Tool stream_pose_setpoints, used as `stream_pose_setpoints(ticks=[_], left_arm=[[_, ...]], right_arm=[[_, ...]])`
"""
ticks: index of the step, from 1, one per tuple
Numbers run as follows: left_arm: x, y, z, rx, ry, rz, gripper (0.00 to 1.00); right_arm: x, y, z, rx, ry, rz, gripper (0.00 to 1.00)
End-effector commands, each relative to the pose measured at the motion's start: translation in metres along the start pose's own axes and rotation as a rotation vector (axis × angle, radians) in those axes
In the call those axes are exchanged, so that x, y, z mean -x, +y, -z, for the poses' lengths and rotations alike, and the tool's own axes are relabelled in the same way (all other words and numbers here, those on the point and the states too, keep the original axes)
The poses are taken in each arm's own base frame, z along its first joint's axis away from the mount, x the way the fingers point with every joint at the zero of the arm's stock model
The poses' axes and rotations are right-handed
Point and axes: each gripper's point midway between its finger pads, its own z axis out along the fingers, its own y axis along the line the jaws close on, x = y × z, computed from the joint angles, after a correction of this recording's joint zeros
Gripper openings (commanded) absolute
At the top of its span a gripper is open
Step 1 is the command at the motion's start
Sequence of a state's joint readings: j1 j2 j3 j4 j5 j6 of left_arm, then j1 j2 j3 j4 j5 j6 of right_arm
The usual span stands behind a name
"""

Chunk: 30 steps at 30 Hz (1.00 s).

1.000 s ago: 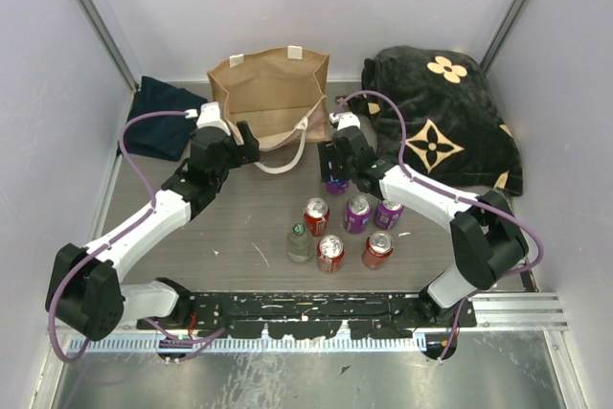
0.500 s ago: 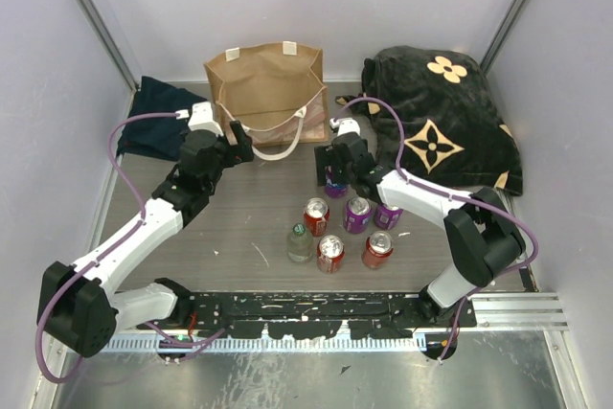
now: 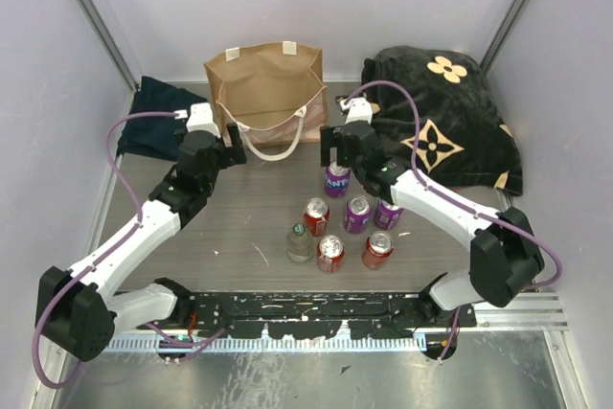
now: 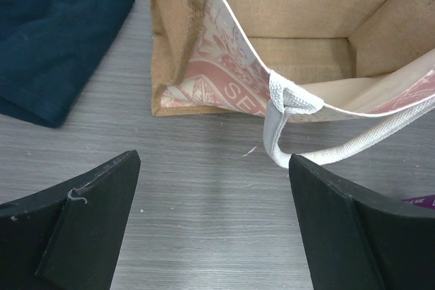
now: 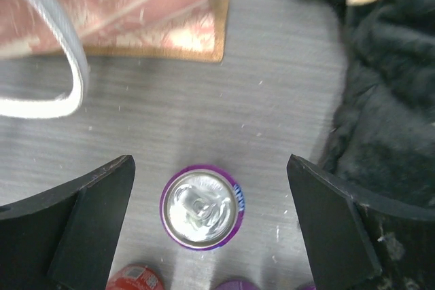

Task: Take the beverage out of the canvas bag

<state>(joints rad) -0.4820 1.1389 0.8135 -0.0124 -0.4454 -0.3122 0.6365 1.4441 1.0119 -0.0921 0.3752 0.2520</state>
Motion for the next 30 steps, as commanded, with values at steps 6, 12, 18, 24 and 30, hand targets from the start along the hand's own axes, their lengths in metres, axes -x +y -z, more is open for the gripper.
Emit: stream_pose_setpoints(ticks=[6,12,18,24,30], left_arm=[[0.037,0.019,0.009,0.040,-0.087,-0.116,0.98],[0.045,0.037,0.008,0.112,-0.092,-0.119,0.98],[0.061,0.066,0.009,0.157,-0.105,-0.038,0.98],[0.102,0.093,0.022,0.076,-0.207,0.219,0.98],[0.124,0.097,0.034,-0.002,-0.236,0.346,0.98]], right_arm=[[0.089,-0.121,0.033,-0.252,-0.217,-0.206,1.00],[0.078,-0.219,0.056,-0.494,-0.197,-0.371,1.00],[0.066,-0.260,0.087,-0.693,-0.188,-0.400,1.00],[0.069,-0.271,0.110,-0.795,-0.220,-0.437,1.00],[0.070,-0.275,0.127,-0.830,-0.257,-0.432,1.00]])
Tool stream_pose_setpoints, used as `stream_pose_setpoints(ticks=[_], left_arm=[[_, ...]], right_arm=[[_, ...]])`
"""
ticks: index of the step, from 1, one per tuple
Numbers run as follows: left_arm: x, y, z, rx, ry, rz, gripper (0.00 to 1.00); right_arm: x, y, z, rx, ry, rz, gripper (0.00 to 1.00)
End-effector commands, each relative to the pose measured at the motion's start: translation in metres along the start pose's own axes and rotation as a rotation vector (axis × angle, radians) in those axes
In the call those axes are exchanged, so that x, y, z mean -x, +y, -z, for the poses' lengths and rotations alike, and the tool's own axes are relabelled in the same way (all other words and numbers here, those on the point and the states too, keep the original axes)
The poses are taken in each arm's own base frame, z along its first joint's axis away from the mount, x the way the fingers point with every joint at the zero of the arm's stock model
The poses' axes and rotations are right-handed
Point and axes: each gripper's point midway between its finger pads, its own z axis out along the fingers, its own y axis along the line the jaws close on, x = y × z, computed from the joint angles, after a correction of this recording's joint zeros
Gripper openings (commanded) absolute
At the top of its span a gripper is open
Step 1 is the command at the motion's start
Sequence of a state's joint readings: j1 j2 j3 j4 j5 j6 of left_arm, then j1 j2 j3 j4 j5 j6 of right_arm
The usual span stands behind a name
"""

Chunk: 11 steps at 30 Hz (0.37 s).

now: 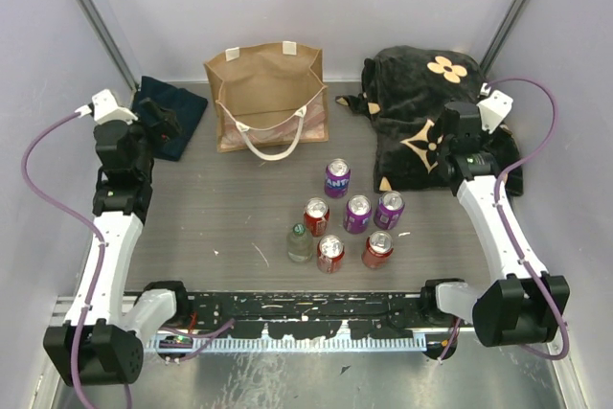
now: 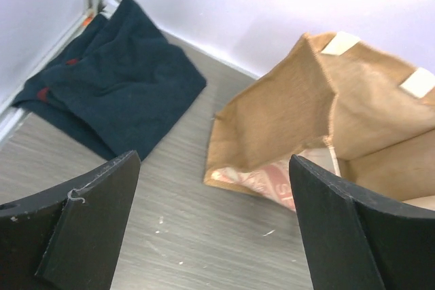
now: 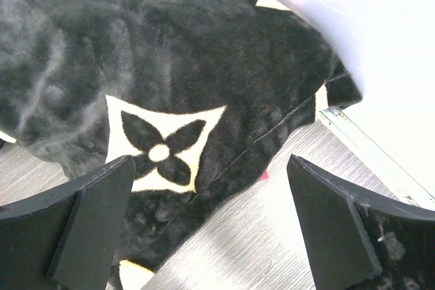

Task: Take the beverage out of the canvas bag

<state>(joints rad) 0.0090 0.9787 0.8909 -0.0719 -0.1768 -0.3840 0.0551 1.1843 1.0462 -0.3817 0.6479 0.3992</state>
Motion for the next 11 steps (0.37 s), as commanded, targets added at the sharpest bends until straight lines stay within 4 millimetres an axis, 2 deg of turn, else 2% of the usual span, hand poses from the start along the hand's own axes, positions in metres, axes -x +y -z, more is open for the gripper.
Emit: stream_pose_setpoints(ticks=[1,8,11], left_arm=[[0.026,-0.029,0.010,-0.151,-0.014,0.143,0.98],[0.029,-0.026,0.009,-0.159,-0.010,0.225,0.98],[0.032,-0.027,0.009,-0.171,-0.011,0.245,0.98]], right_arm=[[0.033,-0.012,0.015,-0.036,-0.102,-0.072,1.00],[0.034,-0.023,0.014,-0.104,-0.103,-0.065,1.00],[0.035,-0.020,0.014,-0.096,-0.101,-0.055,1.00]])
